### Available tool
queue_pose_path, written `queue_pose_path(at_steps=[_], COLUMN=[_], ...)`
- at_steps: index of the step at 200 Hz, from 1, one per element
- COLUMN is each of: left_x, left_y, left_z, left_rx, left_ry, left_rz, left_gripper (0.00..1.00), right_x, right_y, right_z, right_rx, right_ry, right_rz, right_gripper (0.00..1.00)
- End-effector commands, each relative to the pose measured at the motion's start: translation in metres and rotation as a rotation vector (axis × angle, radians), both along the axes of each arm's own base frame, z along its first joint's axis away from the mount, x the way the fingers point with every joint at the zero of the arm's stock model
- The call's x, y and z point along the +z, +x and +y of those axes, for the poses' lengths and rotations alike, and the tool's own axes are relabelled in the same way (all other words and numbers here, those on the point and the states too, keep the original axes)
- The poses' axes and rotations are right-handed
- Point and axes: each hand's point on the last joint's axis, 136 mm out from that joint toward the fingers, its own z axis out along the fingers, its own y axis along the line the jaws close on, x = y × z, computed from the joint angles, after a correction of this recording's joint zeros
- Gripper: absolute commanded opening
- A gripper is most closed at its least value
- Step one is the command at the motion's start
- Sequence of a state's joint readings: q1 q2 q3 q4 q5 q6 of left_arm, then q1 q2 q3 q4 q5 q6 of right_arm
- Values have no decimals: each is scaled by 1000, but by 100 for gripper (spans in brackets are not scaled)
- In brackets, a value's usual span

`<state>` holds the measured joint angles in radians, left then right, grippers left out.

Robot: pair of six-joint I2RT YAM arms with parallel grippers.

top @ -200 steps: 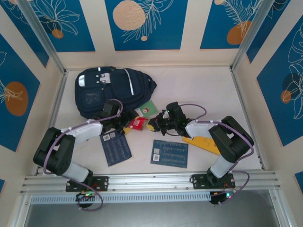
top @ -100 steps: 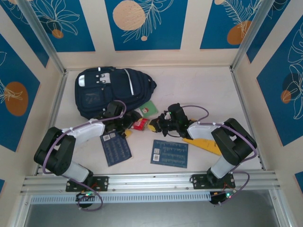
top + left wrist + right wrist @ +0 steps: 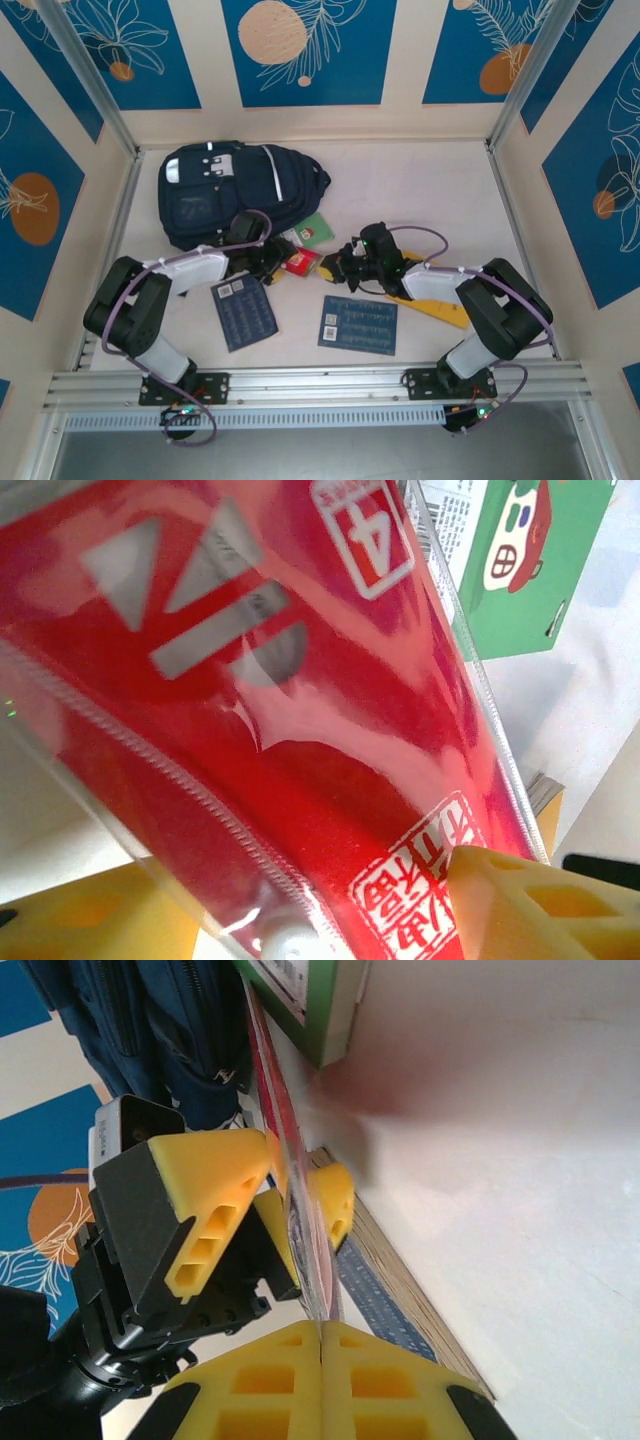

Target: Pack the student bag

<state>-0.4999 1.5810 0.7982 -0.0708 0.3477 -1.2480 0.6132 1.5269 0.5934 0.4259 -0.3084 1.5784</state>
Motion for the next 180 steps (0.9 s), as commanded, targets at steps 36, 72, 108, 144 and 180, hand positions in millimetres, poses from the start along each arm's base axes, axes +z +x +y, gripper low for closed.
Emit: queue_pose_path(at_steps=[36,72,108,144,180], left_x=[17,31,48,59,74], left_y=[5,7,11,17,22], left_z=[-3,-3,-4,-12,-13], left_rx=[-10,-18,-30,-61,-63], left_ry=[-8,-19,-33,-60,-70], left_rz=[-70,-116,-179,-234,-271], left_gripper=[46,33,17,0,0], right_x=[-8,-9,-8,-6,0], right_y=[-7,-10,-11,-12,-10], right_z=[-6,-6,-6,-6,-11], right_rx=[-9,-9,-15,-17,-38], right_ry=[-28,-31,-34,-35,-37], right_rz=[5,8,1,-8,-34], right_gripper=[0,0,0,0,11])
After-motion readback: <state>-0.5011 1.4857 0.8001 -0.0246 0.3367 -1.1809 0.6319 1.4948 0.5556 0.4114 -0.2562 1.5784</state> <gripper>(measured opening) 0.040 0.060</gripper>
